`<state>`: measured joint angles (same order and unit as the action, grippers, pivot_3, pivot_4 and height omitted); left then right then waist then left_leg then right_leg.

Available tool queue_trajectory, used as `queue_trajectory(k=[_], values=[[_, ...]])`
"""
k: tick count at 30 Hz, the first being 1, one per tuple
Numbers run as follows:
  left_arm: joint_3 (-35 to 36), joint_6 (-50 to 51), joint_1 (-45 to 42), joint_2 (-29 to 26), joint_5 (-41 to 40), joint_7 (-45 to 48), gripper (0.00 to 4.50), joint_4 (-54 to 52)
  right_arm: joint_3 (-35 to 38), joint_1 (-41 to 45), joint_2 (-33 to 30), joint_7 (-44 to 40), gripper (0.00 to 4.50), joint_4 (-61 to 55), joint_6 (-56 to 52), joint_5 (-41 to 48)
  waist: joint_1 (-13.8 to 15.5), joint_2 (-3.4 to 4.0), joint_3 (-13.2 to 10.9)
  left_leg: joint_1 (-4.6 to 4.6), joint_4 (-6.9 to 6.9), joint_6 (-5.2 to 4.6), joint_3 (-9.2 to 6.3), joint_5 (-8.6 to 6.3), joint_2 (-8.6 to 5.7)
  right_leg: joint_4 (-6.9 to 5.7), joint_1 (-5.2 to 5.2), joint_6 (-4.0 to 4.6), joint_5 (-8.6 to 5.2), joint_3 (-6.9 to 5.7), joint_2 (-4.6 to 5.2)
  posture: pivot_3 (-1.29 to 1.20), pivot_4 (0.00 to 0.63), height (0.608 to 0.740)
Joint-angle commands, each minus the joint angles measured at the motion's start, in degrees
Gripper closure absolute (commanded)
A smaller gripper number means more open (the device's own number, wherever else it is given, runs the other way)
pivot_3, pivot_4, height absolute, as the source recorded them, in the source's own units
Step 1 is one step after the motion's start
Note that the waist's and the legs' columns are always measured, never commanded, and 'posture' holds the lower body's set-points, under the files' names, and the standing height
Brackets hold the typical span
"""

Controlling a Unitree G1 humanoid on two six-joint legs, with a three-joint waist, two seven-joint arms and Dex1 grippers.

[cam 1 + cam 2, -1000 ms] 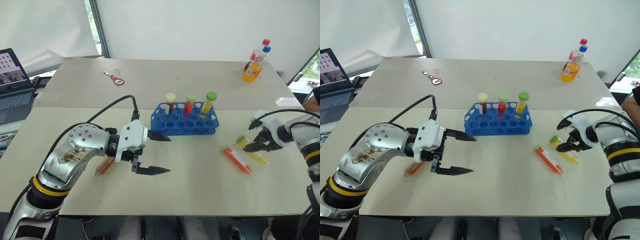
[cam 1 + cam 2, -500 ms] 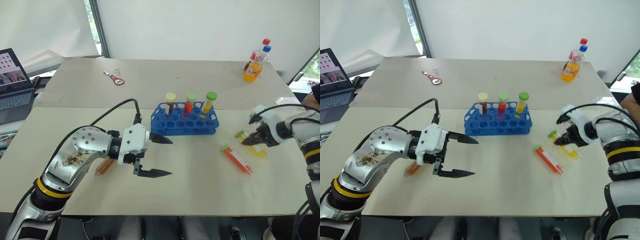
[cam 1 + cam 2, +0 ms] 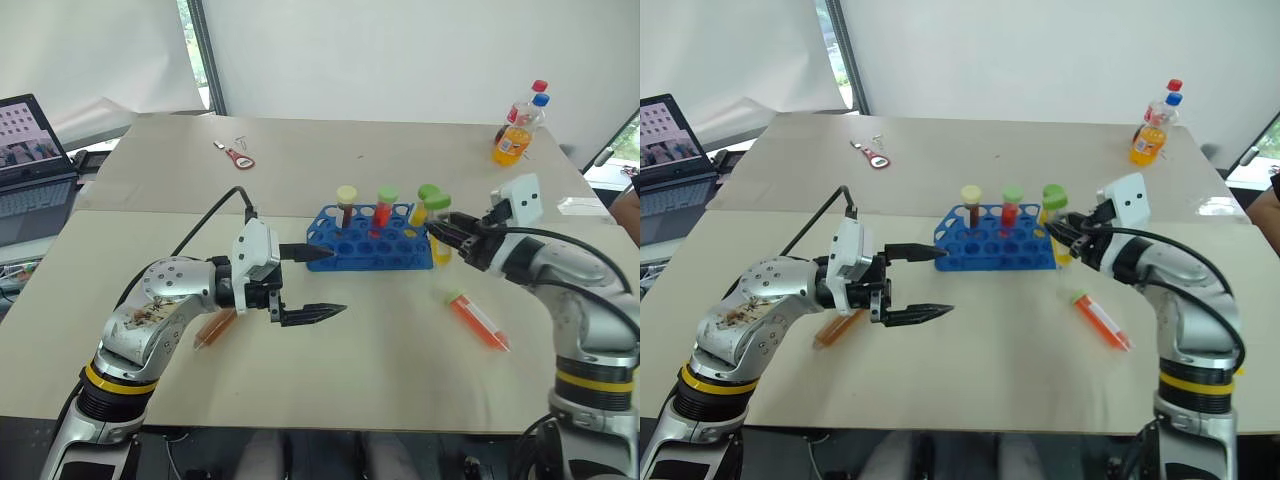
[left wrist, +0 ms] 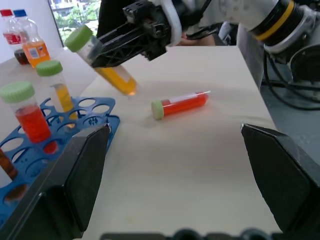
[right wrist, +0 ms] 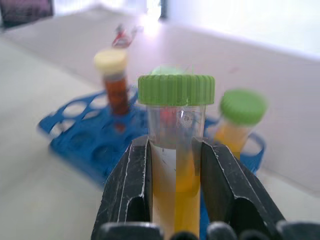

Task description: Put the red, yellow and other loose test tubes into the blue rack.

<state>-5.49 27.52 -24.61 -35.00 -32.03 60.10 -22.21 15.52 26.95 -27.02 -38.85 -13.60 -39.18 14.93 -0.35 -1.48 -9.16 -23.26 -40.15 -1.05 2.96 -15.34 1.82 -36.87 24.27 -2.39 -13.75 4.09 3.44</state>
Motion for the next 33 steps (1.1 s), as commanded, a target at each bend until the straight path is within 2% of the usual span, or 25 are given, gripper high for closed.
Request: queue_trajectory(k=[1, 6, 17, 23, 33], values=[[0.6, -0.8, -0.8, -1.2, -0.8, 2.1, 0.00, -0.6, 0.2, -0.2, 3.0, 5.8, 3.54, 1.4, 8.9, -1.5, -0.2, 0.00, 0.0, 0.01, 0.00, 0.00, -0.01, 0.00, 0.01, -0.01, 0.00, 0.01, 0.00, -0.01, -0.02, 0.00, 0.150, 0.740], [0.1, -1.1, -1.8, -1.4, 0.5, 2.5, 0.00, 0.5, -2.2, 0.7, 6.5, 10.3, 3.54, 8.6, 17.6, -3.7, -0.5, 0.01, 0.0, 0.02, 0.06, 0.01, 0.02, 0.01, 0.00, 0.00, 0.01, 0.01, 0.00, 0.00, -0.02, 0.00, 0.150, 0.740], [0.4, 0.0, -1.7, -1.8, 0.1, 1.8, 0.00, -0.6, -6.7, 1.6, 8.0, 13.7, 3.54, 16.5, 28.0, -6.4, -0.6, 0.01, 0.0, 0.04, 0.11, 0.01, 0.01, 0.01, 0.01, 0.01, 0.00, 0.02, 0.00, 0.00, -0.02, 0.00, 0.150, 0.740], [0.4, 0.4, -2.3, -1.5, -0.1, 1.5, 0.00, -0.4, -6.9, 2.1, 9.2, 16.6, 3.56, 18.6, 30.5, -6.2, -0.6, 0.01, 0.0, 0.04, 0.10, 0.01, 0.01, 0.01, 0.01, 0.01, 0.00, 0.02, 0.00, 0.00, -0.01, 0.00, 0.150, 0.740], [1.7, 4.9, -4.7, 1.8, -2.8, -3.6, 0.00, -0.6, -8.3, -0.8, 15.4, 24.3, 3.57, 19.5, 35.3, -8.0, -0.9, 0.01, 0.0, 0.06, 0.12, 0.01, -0.03, 0.01, 0.03, 0.00, 0.00, 0.02, 0.01, 0.01, -0.02, 0.00, 0.150, 0.740]])
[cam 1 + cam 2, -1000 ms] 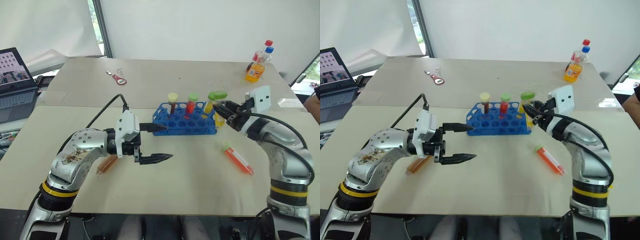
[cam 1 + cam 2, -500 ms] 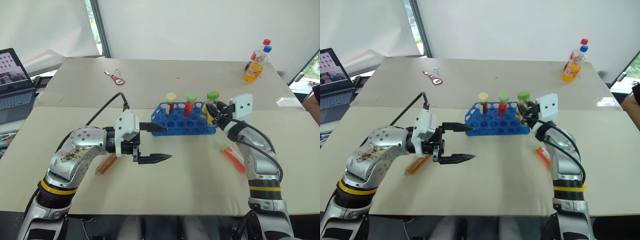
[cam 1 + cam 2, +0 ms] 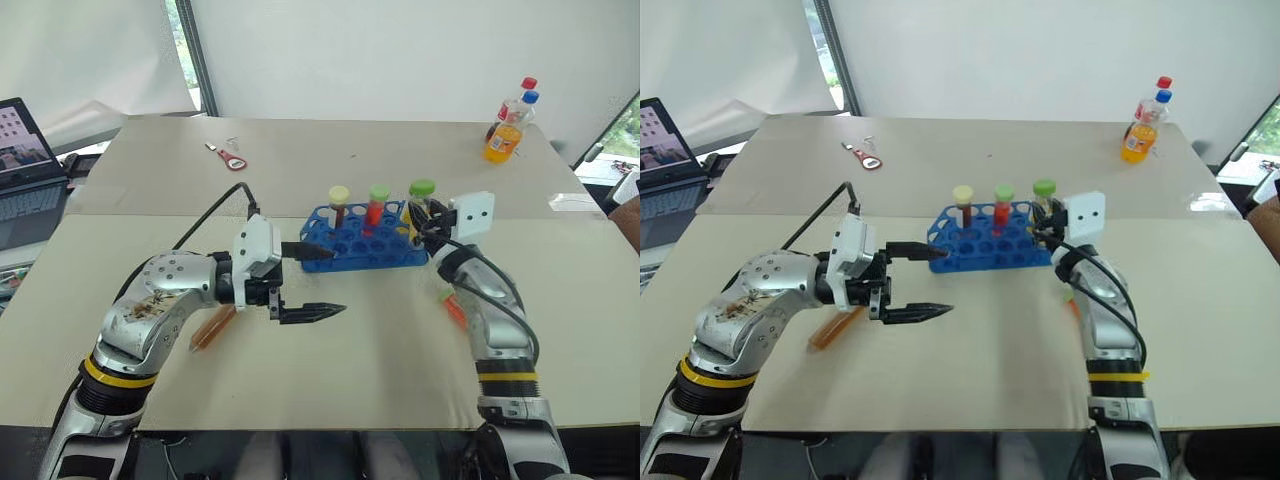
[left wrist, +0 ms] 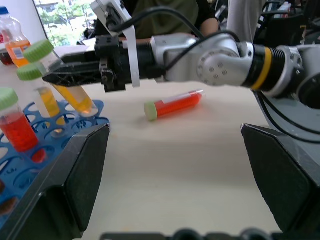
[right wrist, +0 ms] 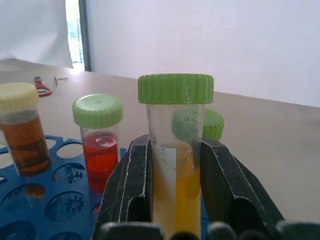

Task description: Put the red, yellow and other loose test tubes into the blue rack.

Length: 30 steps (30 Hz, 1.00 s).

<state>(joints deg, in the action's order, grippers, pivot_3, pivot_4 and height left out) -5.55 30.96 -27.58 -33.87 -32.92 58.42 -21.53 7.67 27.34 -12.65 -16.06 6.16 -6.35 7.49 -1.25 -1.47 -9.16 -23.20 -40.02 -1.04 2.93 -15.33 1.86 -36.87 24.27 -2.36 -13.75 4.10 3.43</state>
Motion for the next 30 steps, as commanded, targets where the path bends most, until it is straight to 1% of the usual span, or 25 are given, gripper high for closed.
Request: queue_trajectory(k=[1, 6, 8, 9, 11, 14, 15, 20, 23, 24, 25, 28, 29, 30], values=[[1.8, 1.8, -1.9, 0.8, -2.1, -2.3, 0.00, -1.3, -0.6, -1.4, 1.4, 1.9, 3.57, 0.1, 3.0, -0.8, -0.1, 0.00, 0.0, 0.00, 0.00, 0.00, -0.02, 0.00, 0.00, -0.01, 0.00, 0.00, 0.00, 0.00, 0.00, 0.00, 0.150, 0.740], [1.4, 2.5, -2.4, 1.3, -2.3, -3.7, 0.00, -1.5, -0.8, -1.9, 2.1, 2.9, 3.57, 0.6, 3.4, -0.7, -0.6, 0.00, 0.0, 0.04, 0.03, 0.00, -0.30, 0.00, 0.00, -0.02, -0.01, 0.01, 0.00, 0.02, 0.00, 0.00, 0.150, 0.740], [1.1, 2.6, -2.6, 1.6, -2.1, -4.1, 0.00, -1.5, -0.4, -2.4, 2.1, 2.7, 2.53, -0.2, 3.1, 0.0, -0.8, 0.00, 0.0, 0.04, 0.05, 0.01, -0.37, 0.00, -0.01, -0.02, -0.01, 0.01, 0.00, 0.02, 0.00, 0.00, 0.150, 0.740], [1.0, 2.6, -2.7, 1.8, -1.9, -4.4, 0.00, -1.5, -0.4, -2.6, 1.7, 2.4, 2.26, -0.8, 2.6, 0.2, -0.8, 0.00, 0.0, 0.04, 0.05, 0.01, -0.39, 0.00, -0.01, -0.02, -0.02, 0.01, 0.00, 0.02, 0.00, 0.00, 0.150, 0.740], [0.8, 2.5, -2.8, 2.3, -1.7, -5.0, 0.00, -1.4, -0.2, -3.2, 0.9, 1.9, 1.54, -2.2, 1.3, 0.4, -0.8, 0.00, 0.0, 0.01, 0.06, 0.01, -0.42, 0.00, -0.02, -0.01, -0.01, 0.01, 0.00, 0.01, 0.01, 0.00, 0.150, 0.740], [0.3, 2.4, -3.1, 3.1, -1.1, -6.2, 0.00, -1.4, 0.5, -5.8, -2.9, -1.0, 0.56, -7.8, -4.2, 2.0, -0.6, 0.02, 0.0, -0.04, 0.08, 0.01, -0.43, 0.00, -0.05, -0.01, 0.00, 0.00, 0.01, 0.01, 0.04, 0.00, 0.150, 0.740], [0.1, 2.2, -3.0, 3.4, -0.8, -6.4, 0.00, -1.3, 0.8, -6.9, -4.6, -2.1, 0.16, -10.1, -6.5, 2.4, -0.5, 0.01, 0.0, -0.04, 0.08, 0.00, -0.43, 0.00, -0.05, -0.01, 0.00, 0.00, 0.01, 0.01, 0.05, 0.00, 0.150, 0.740], [-1.0, 0.8, -2.6, 3.6, 1.3, -6.7, 0.00, -0.8, 4.0, -13.8, -14.3, -8.0, 0.16, -22.5, -17.8, 7.4, 0.2, 0.02, 0.0, -0.03, 0.15, 0.00, -0.46, 0.00, -0.04, 0.12, 0.00, 0.00, 0.00, -0.01, 0.02, 0.00, 0.150, 0.740], [-2.2, -0.8, -1.8, 2.1, 3.3, -4.8, 0.00, -0.1, 8.0, -17.5, -23.3, -13.7, 0.16, -31.2, -29.1, 13.7, 0.3, 0.03, 0.0, -0.02, 0.14, 0.00, -0.43, 0.00, -0.06, 0.14, -0.01, 0.00, 0.00, 0.02, 0.00, 0.00, 0.150, 0.740], [-2.5, -1.4, -1.6, 1.5, 3.8, -3.8, 0.00, 0.1, 8.7, -18.3, -27.0, -15.6, 0.16, -33.4, -33.8, 15.4, 0.3, 0.04, 0.0, 0.00, 0.13, 0.00, -0.42, 0.00, -0.05, 0.14, -0.03, 0.00, 0.00, 0.02, 0.00, 0.00, 0.150, 0.740], [-2.7, -1.9, -1.6, 1.2, 4.0, -3.2, 0.00, 0.3, 9.0, -18.6, -29.5, -16.6, 0.16, -34.6, -37.0, 16.6, 0.3, 0.05, 0.0, -0.01, 0.12, -0.01, -0.41, 0.00, -0.06, 0.16, -0.02, 0.00, -0.01, 0.04, 0.00, 0.00, 0.150, 0.740], [-4.0, -3.6, -1.3, -1.1, 4.3, 1.6, 0.00, 0.0, 6.6, -18.7, -42.4, -21.0, 0.16, -37.0, -51.7, 19.6, 0.3, 0.03, 0.0, 0.03, 0.09, -0.01, -0.41, 0.00, -0.05, 0.18, -0.09, 0.00, -0.01, 0.04, -0.01, 0.00, 0.150, 0.740], [-4.5, -4.2, -1.2, -1.9, 4.3, 3.3, 0.00, -0.3, 5.4, -18.0, -45.3, -21.9, 0.16, -36.9, -55.0, 20.2, 0.3, 0.04, 0.0, 0.04, 0.11, -0.02, -0.40, 0.00, -0.05, 0.19, -0.11, 0.00, -0.01, 0.04, -0.02, 0.00, 0.150, 0.740], [-5.0, -4.7, -1.1, -2.6, 4.3, 4.8, 0.00, -0.6, 4.3, -16.8, -46.7, -22.1, 0.16, -36.3, -57.6, 20.9, 0.3, 0.03, 0.0, 0.04, 0.09, -0.01, -0.39, 0.00, -0.05, 0.19, -0.11, 0.02, -0.02, 0.03, -0.03, 0.00, 0.150, 0.740]])
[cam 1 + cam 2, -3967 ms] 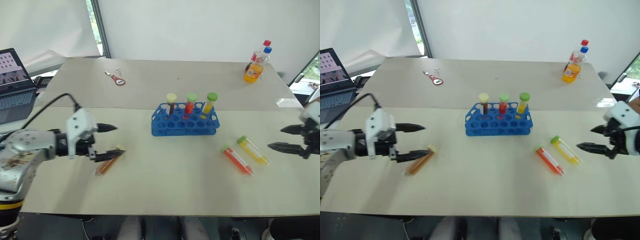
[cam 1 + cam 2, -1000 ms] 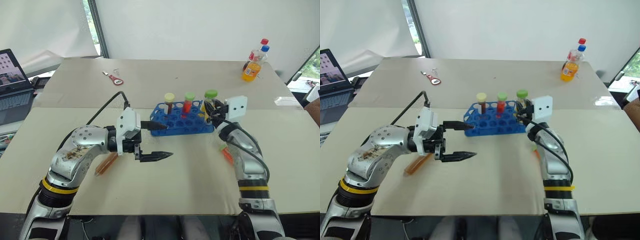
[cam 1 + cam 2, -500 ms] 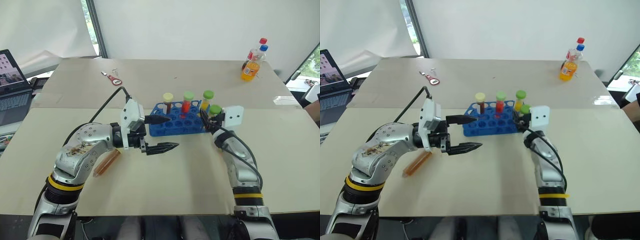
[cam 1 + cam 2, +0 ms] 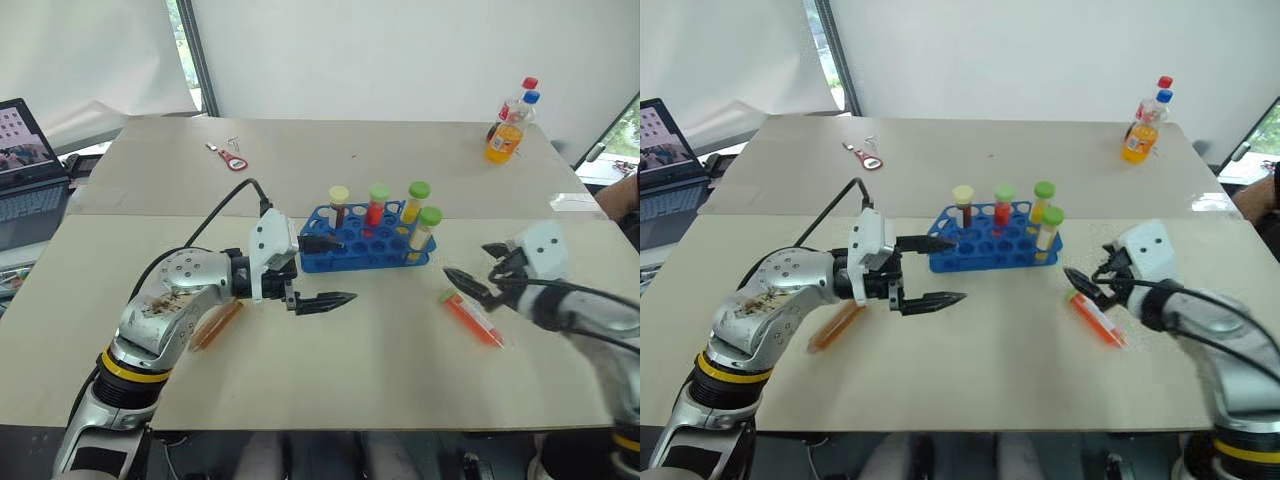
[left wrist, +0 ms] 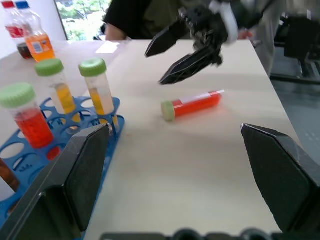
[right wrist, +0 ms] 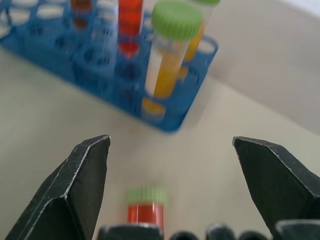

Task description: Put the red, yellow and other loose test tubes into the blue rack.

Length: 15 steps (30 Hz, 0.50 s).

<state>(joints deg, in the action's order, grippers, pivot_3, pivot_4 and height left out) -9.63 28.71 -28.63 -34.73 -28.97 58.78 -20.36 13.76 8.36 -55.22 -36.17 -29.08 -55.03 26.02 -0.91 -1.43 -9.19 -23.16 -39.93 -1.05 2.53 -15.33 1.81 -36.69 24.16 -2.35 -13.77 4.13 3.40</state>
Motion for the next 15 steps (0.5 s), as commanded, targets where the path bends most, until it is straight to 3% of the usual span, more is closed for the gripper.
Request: queue_trajectory(k=[1, 5, 14, 15], values=[[-1.4, -3.1, 0.1, -2.5, 0.4, 5.9, 0.00, -2.2, -3.6, 3.9, -5.5, -2.5, 0.16, -0.2, -11.2, 2.9, -0.1, -0.02, 0.0, 0.00, 0.00, 0.00, 0.04, 0.00, 0.00, 0.01, -0.01, 0.00, 0.00, 0.00, 0.00, 0.00, 0.150, 0.740], [-3.0, -5.8, 1.0, -4.6, 0.8, 10.7, 0.00, -3.5, -12.3, 10.7, -7.2, -5.0, 0.16, 5.3, -15.5, 2.7, -0.1, -0.03, 0.0, -0.02, 0.00, 0.00, 0.09, 0.00, 0.01, 0.04, 0.03, 0.01, -0.01, 0.02, -0.01, 0.00, 0.150, 0.740], [-4.9, -9.0, 2.0, -3.6, 2.6, 11.9, 0.00, -4.4, -29.9, 22.7, -7.9, -11.7, 0.16, 20.1, -10.1, -6.2, 0.3, -0.03, 0.0, -0.18, -0.04, -0.03, 0.36, -0.01, 0.00, 0.19, 0.08, -0.02, -0.01, -0.01, 0.02, 0.00, 0.150, 0.740], [-5.0, -9.1, 2.3, -3.5, 2.7, 11.7, 0.00, -4.6, -30.9, 23.9, -7.7, -12.6, 0.40, 21.2, -10.4, -6.4, 0.3, -0.03, 0.0, -0.17, -0.03, -0.03, 0.36, -0.01, 0.00, 0.19, 0.08, -0.02, -0.01, -0.01, 0.01, 0.00, 0.150, 0.740]])
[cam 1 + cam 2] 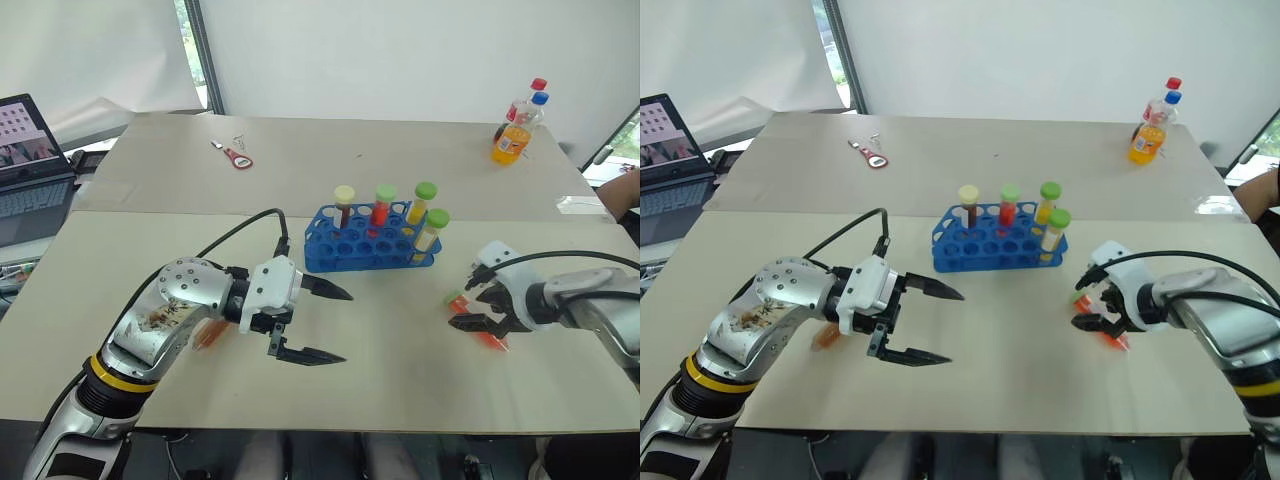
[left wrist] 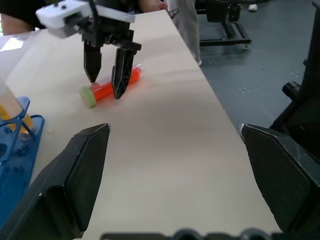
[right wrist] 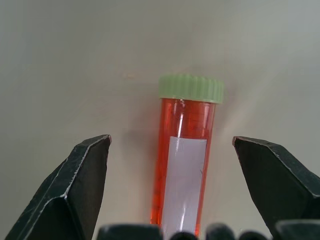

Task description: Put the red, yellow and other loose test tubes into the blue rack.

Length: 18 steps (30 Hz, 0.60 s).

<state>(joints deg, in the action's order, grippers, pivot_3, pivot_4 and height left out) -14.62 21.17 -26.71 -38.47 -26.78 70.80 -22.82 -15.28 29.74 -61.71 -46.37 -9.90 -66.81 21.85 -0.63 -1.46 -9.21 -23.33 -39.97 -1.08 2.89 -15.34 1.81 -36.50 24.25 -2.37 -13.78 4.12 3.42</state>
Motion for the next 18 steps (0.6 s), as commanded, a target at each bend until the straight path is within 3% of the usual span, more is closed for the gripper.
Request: queue_trajectory(k=[1, 9, 14, 18], values=[[0.0, -1.6, 0.6, 0.4, 0.6, -0.5, 0.00, -2.3, -2.5, 3.3, -1.0, -3.2, 0.66, 2.8, 1.2, -2.5, -0.1, 0.00, 0.0, -0.01, 0.01, 0.00, 0.00, 0.00, 0.00, 0.00, 0.01, 0.00, 0.00, 0.00, 0.00, 0.00, 0.150, 0.740], [0.2, -2.4, 2.1, 0.5, 1.7, -1.5, 0.00, -2.4, -4.4, 4.6, -0.1, -6.4, 3.30, 3.7, -0.3, -3.5, 0.0, 0.00, 0.0, -0.01, -0.01, -0.01, -0.02, 0.00, 0.02, -0.04, 0.01, 0.00, 0.00, 0.00, 0.00, 0.00, 0.150, 0.740], [4.7, -0.8, 3.2, -0.3, 1.1, -4.2, 0.00, 0.1, 2.1, 4.0, 2.3, -4.8, 3.46, -0.7, -0.6, -0.9, -0.1, 0.00, 0.0, 0.02, -0.01, -0.01, -0.05, 0.00, 0.03, -0.10, 0.02, 0.00, 0.00, 0.00, -0.01, 0.00, 0.150, 0.740], [10.2, 0.8, 5.0, -1.2, 0.5, -7.7, 0.00, 2.7, 14.2, 1.8, 12.3, 2.1, 3.46, -8.6, -1.8, 3.3, -0.5, -0.01, 0.0, 0.05, 0.04, -0.01, -0.40, 0.00, 0.08, -0.18, 0.08, 0.01, 0.00, 0.01, -0.07, 0.00, 0.150, 0.740]])
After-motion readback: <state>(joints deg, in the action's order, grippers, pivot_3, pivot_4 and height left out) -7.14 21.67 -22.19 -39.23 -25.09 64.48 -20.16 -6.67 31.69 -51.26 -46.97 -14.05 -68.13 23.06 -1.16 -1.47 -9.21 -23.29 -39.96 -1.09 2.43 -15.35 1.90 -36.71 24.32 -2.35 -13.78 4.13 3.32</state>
